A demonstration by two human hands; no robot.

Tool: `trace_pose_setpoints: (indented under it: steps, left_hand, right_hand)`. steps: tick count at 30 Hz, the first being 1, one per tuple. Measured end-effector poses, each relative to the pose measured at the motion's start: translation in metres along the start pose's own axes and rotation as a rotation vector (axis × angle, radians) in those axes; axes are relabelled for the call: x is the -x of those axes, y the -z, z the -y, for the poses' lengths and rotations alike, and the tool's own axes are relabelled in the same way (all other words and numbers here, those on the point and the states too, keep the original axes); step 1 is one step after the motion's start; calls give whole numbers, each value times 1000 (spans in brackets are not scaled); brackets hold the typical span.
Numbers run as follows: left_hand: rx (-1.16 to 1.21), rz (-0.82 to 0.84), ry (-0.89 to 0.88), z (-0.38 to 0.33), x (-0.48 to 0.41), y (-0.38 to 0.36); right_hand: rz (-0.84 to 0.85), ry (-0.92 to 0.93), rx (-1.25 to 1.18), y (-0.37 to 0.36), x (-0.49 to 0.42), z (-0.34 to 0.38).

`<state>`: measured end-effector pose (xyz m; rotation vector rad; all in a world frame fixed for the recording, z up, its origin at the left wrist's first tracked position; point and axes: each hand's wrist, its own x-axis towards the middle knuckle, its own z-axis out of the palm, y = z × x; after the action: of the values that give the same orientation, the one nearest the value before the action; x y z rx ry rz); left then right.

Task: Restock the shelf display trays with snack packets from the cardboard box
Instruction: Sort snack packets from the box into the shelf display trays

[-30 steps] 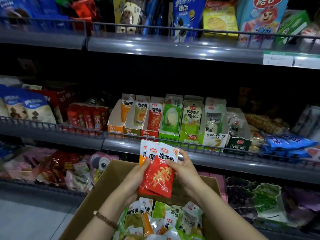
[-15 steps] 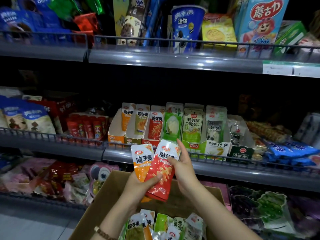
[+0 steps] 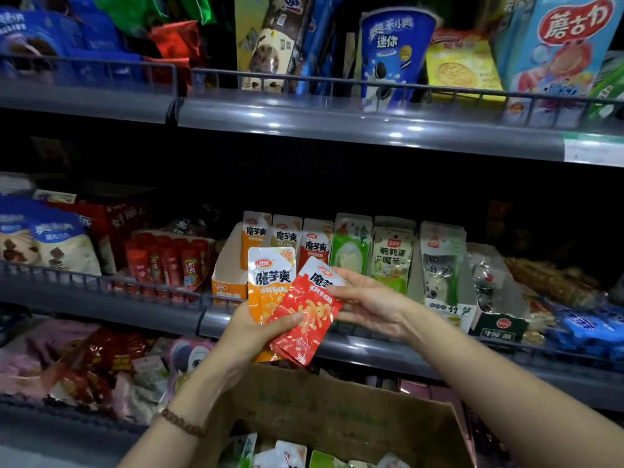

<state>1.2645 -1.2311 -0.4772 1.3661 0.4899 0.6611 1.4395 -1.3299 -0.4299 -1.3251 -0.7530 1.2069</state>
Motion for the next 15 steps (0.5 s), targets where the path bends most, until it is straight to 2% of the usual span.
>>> trace_pose_setpoints:
  steps: [2, 5, 8, 11, 15]
  left_hand:
    - [-3, 12, 9, 0, -15, 4]
    - [-57, -20, 6, -4, -41, 9]
    - [-41, -109, -33, -13, -68, 18]
    - [-24, -129, -62, -23, -87, 32]
    - [-68, -117, -78, -26, -107, 39]
  right_hand:
    - [-2, 13, 130, 5, -10, 6]
    - [-93, 96, 212, 10, -26, 17]
    - [-263, 268, 285, 19, -44, 39]
    - [-470, 415, 369, 32, -65, 65]
    - [-604, 352, 526, 47, -101, 84]
